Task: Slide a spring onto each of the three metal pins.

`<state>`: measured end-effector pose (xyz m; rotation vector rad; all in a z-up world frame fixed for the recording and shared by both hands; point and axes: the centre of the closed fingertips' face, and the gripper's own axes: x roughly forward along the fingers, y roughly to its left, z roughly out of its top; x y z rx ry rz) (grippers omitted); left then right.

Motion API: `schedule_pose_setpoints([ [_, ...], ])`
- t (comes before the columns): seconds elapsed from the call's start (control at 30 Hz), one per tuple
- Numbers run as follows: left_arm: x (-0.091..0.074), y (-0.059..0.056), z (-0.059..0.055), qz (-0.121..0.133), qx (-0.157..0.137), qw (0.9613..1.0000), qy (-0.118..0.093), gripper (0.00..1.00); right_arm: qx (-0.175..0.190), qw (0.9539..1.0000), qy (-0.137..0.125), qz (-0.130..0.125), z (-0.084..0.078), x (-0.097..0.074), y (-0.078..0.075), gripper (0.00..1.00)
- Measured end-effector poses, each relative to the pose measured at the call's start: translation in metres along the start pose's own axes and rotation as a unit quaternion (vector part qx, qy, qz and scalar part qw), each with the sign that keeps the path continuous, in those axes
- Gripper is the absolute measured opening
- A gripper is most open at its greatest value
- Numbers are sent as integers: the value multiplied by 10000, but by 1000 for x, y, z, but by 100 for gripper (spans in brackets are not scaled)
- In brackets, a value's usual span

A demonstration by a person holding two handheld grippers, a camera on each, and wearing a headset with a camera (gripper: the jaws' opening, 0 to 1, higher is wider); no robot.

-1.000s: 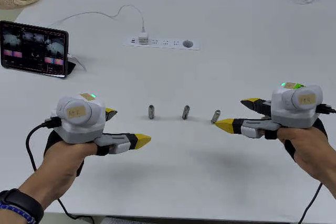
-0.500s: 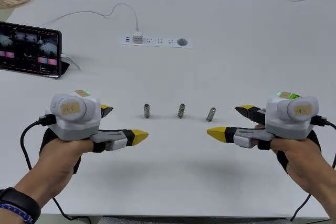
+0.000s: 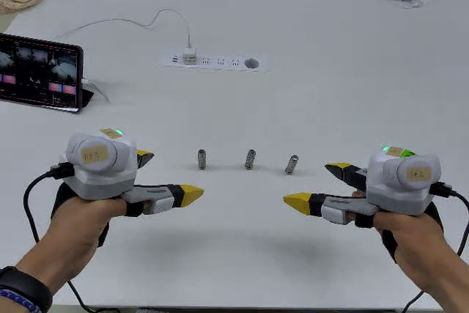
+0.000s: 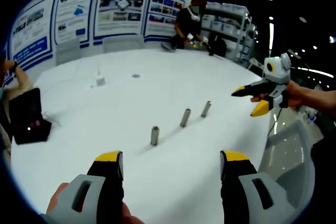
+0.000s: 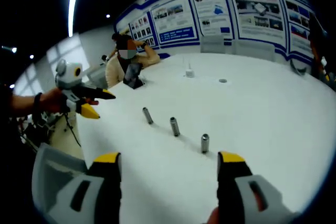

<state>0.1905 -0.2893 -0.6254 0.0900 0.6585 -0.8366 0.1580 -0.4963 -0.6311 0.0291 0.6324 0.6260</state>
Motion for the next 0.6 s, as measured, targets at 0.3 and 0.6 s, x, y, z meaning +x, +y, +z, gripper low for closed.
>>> schedule_pose_setpoints([
  [0.3,-3,1,0,-55,94,9999,38,74,25,10000,30,62,-4,2,5,77],
  [0.6,-6,4,-1,-27,68,10000,38,77,29,10000,29,81,-5,3,6,78],
])
